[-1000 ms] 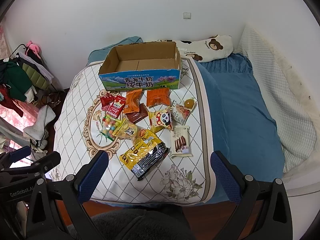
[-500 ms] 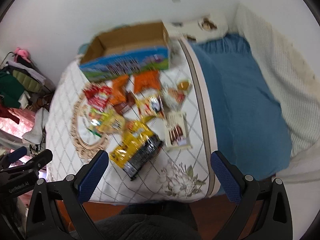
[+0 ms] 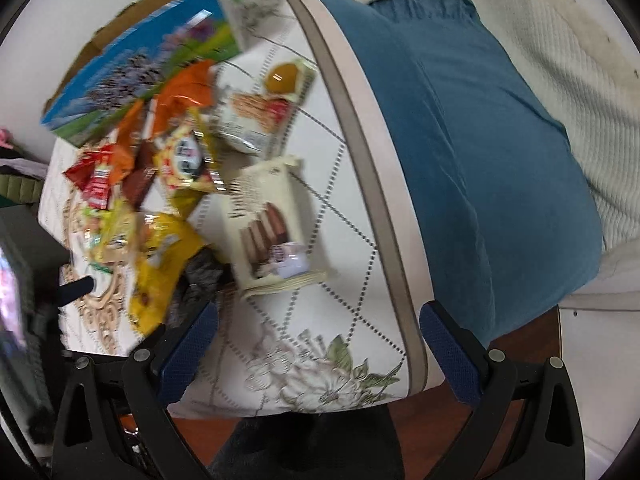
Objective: Organize snacks
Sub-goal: 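Grasp the yellow-black biscuit bag with left tool while right tool grasps white Franzzi pack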
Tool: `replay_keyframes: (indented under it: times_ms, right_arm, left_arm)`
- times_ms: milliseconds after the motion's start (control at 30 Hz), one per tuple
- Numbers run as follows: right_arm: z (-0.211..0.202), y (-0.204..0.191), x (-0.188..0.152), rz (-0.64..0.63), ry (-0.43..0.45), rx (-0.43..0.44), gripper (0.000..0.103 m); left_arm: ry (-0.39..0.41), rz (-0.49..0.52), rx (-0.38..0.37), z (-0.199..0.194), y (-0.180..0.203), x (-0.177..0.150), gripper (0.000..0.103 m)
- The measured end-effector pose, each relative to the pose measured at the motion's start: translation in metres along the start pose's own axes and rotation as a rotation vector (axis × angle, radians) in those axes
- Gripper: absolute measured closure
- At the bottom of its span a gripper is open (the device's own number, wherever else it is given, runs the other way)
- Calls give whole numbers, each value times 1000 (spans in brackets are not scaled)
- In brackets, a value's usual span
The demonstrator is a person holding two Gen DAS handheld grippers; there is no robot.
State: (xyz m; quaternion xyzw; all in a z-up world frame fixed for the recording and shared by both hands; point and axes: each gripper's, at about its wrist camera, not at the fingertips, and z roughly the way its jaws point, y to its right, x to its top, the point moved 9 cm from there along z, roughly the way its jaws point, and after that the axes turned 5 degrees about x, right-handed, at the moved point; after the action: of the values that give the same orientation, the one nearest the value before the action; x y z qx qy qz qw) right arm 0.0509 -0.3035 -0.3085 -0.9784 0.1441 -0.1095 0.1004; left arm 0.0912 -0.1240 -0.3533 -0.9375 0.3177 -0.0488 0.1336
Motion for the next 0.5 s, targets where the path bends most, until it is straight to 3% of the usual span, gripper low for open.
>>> replay_keyframes:
  times_ms: [133, 200, 233, 367, 500]
  right_arm:
    - [16, 10, 1, -3, -25, 9, 1]
    - [22, 10, 4, -18, -32, 12, 1]
    - [26, 9, 7, -27, -37, 16, 1]
    - [39, 1, 20, -54, -44, 48, 4]
    - [63, -14, 40, -82, -60, 89, 9]
  left_arm:
    - [-25, 77, -33, 24, 29, 11, 2]
    - [-7, 68, -29, 26, 31, 15, 13]
    - [-10, 36, -34, 26, 29, 16, 13]
    - [-41, -170, -79, 23, 3, 7, 14]
    - [-140, -496, -151, 31, -36, -26, 14]
